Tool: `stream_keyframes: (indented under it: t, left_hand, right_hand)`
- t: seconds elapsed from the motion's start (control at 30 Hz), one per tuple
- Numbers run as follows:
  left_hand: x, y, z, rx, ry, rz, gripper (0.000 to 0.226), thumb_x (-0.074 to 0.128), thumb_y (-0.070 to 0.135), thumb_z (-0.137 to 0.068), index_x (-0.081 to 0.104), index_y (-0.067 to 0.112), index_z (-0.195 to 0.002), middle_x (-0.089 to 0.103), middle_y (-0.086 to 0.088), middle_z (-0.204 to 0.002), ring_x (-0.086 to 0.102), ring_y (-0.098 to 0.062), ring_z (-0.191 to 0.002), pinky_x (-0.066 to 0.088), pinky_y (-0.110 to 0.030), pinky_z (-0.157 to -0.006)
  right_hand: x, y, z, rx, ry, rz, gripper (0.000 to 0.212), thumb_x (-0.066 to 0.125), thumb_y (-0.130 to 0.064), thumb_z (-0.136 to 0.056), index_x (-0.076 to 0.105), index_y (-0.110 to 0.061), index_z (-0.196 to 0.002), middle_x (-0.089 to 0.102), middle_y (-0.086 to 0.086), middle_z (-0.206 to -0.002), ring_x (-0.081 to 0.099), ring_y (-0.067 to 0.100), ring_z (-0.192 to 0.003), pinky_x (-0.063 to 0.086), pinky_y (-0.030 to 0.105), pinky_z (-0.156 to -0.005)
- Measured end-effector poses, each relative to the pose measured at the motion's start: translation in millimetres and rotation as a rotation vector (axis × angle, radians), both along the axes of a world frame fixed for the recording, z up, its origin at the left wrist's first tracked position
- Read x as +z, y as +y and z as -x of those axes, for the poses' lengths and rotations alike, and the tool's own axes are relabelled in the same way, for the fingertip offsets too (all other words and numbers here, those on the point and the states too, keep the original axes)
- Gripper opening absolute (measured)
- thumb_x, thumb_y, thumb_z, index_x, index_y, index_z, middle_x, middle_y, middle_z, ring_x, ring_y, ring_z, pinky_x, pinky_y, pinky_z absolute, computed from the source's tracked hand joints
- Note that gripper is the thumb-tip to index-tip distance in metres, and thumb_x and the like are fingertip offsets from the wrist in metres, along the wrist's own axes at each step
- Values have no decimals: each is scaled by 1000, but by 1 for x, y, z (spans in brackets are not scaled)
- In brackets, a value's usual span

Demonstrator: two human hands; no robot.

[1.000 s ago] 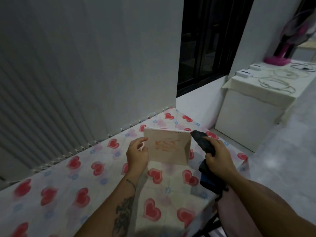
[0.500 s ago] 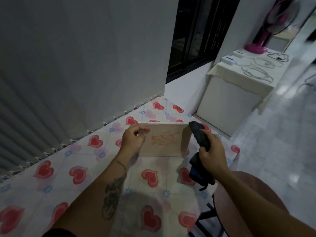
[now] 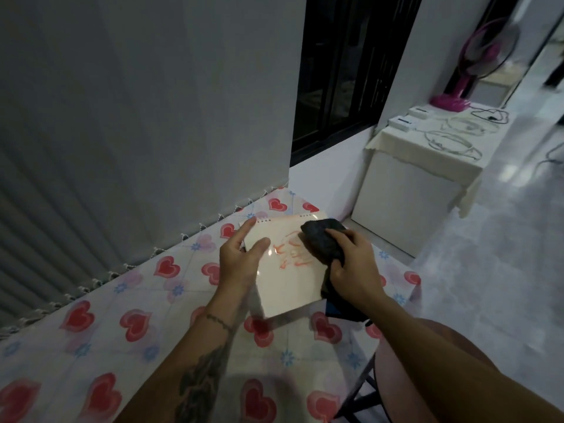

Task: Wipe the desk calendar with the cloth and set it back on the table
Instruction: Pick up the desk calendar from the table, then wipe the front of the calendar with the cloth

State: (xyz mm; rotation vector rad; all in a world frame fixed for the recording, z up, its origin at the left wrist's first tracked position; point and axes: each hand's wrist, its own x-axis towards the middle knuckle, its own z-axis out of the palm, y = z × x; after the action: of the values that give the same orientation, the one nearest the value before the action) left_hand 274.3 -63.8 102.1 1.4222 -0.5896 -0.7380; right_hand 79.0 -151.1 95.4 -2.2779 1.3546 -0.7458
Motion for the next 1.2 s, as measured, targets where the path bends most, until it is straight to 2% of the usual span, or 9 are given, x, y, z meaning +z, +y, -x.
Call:
stream_keyframes:
  t: [0.13,0.27,0.43,0.57,0.7,0.83,1.03,1.1,1.2]
  left_hand:
    - [16,9,26,-20,44,63,50,62,5,-95,65,53,-110,54,40,-101,71,-5,-74,60,-25,-57]
    - [31,19,45,-3,140,123,53,54,5,-99,70,55,-105,71,3,-114,71,-26,-82,62,-39,-66]
    - [49,31,73,6,336,216,51,50,2,-100,72,47,-107,79,1,-101,74,-33,-88,61,-54,-78]
    - [63,41,97,-8,284,242,50,51,4,-100,66,49,-117,79,0,-102,69,-40,-96,52,-66,-89]
    - [71,59,114,77,173,244,55,59,3,-96,65,54,-114,74,-5,-115,73,-34,-90,58,-62,-82]
    - [79,70,135,64,131,280,68,66,-7,-87,59,52,-121,63,-13,-132,67,-45,-108,55,-65,-87]
    - [94,87,135,131,122,361,63,56,-6,-95,57,49,-126,72,-4,-119,75,-26,-86,63,-40,-67]
    - [94,102,124,145,129,365,61,55,-3,-96,58,52,-122,77,4,-109,76,-26,-83,63,-39,-63]
    - [95,122,112,133,135,349,57,56,3,-97,62,55,-118,78,4,-107,76,-32,-87,63,-45,-66]
  right_hand:
    - [21,4,6,26,32,66,60,56,-13,-82,43,-25,-140,36,7,-143,35,28,-126,38,44,-105]
    - [41,8,32,157,228,218,66,57,-19,-78,40,-36,-140,30,9,-146,34,34,-120,41,46,-98]
    - [64,8,71,139,301,254,64,60,-23,-73,46,-30,-135,36,9,-144,38,35,-116,43,47,-93]
    - [84,17,84,261,283,403,58,61,-27,-73,53,-30,-130,40,9,-141,40,34,-112,43,46,-90]
    - [93,12,110,410,246,411,44,58,-27,-79,61,-32,-122,45,4,-136,40,28,-111,43,42,-89]
    - [107,9,112,276,245,378,43,56,-25,-81,58,-28,-124,44,5,-132,40,26,-107,43,38,-86]
    - [119,50,92,467,156,420,49,60,-27,-79,55,-32,-128,37,6,-137,37,27,-114,43,40,-93]
    - [119,58,94,526,167,430,44,60,-29,-80,60,-35,-123,40,4,-135,38,25,-114,41,38,-94]
    - [123,66,87,430,163,406,36,60,-31,-82,62,-34,-118,42,3,-135,39,24,-112,42,39,-92]
